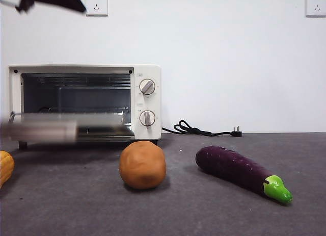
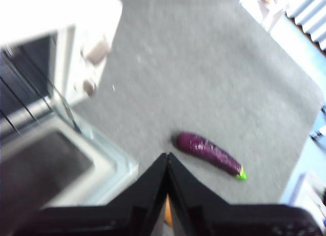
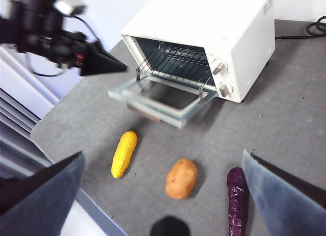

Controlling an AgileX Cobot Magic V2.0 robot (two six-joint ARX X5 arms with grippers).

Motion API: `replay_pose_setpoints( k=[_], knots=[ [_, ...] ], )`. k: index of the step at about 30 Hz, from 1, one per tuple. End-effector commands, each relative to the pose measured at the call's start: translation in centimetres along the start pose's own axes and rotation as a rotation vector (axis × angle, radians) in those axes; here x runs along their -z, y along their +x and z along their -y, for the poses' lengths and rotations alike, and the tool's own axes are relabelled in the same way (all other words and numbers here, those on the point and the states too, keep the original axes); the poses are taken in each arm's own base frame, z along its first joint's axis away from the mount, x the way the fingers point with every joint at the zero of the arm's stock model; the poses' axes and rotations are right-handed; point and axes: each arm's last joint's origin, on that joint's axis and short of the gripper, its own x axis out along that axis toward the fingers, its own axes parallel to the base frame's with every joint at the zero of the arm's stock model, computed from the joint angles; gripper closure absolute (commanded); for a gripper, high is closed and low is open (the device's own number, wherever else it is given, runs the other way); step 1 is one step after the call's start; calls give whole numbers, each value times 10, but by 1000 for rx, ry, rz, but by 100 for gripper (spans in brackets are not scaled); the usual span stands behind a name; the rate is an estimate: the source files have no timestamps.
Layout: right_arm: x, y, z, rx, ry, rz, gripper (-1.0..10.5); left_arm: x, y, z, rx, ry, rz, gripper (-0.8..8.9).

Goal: Take the eggplant from the table,put the eggplant in the oven

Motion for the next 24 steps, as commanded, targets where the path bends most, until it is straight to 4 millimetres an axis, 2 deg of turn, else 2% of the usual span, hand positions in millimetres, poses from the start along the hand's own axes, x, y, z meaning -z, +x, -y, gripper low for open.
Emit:
replay_pose_setpoints(
  k=[1,8,15,19,24],
  knots=[
    [0,0,0,-1,-11,4,348,-4,-22,14,-34,22,79,819],
    [0,0,0,-1,-9,1,348,-2,-77,50,-255,94,227,819],
    [0,0,0,-1,-9,1,348,15,-129,94,-461,141,376,819],
    [0,0,0,-1,-8,1,348,29,-151,114,-592,141,432,819],
    [0,0,0,-1,-8,0,348,52,-167,129,-732,88,394,819]
  ],
)
